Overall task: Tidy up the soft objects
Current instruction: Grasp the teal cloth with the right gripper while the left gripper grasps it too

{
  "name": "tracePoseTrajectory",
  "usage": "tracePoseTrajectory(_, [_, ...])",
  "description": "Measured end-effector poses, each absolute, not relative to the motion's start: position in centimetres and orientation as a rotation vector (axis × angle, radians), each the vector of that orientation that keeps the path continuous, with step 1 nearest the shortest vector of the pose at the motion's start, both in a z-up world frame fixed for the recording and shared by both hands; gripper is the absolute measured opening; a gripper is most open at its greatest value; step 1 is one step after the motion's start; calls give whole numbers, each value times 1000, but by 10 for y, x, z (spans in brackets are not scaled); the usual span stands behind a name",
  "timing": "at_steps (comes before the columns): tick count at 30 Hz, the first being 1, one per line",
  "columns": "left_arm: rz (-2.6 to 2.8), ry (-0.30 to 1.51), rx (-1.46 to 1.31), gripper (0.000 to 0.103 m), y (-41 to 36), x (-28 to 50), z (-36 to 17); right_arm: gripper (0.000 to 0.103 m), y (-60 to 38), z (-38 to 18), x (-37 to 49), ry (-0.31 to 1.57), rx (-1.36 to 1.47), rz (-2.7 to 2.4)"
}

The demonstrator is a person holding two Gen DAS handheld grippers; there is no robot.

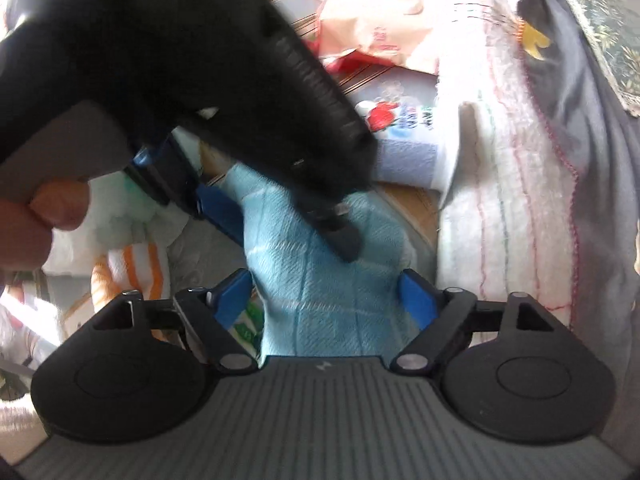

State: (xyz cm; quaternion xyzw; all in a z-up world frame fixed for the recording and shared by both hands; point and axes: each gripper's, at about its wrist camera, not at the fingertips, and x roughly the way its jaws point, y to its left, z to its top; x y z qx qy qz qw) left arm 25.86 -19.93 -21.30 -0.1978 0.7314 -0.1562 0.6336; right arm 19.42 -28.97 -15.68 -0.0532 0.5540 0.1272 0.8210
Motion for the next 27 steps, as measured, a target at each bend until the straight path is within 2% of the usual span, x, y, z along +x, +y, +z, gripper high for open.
tracePoseTrajectory(3, [-358,1661,-463,35,-195,260,-212,85,-290,-164,203,1197,-110,256])
tracePoseTrajectory(7, [-405,1618,-461,26,-196,259,-203,84,-295,-167,208,1207,-91,246])
tracePoseTrajectory(9, [-439,1590,-460,25,-197,257,-195,77,-300,-166,211,1208,-68,236])
tracePoseTrajectory(12, [-483,1551,-456,24,-199,255,-181,58,-311,-163,214,1212,-21,231])
tracePoseTrajectory(14, [-511,1538,-461,23,-200,254,-174,42,-315,-161,215,1225,30,235])
tracePoseTrajectory(16, [-535,1525,-455,23,-202,251,-166,34,-318,-156,214,1219,62,230])
tracePoseTrajectory(20, [-581,1498,-447,23,-201,247,-149,29,-315,-136,206,1180,66,212])
tracePoseTrajectory(27, [-675,1419,-445,23,-183,230,-98,26,-294,-81,177,1091,62,161])
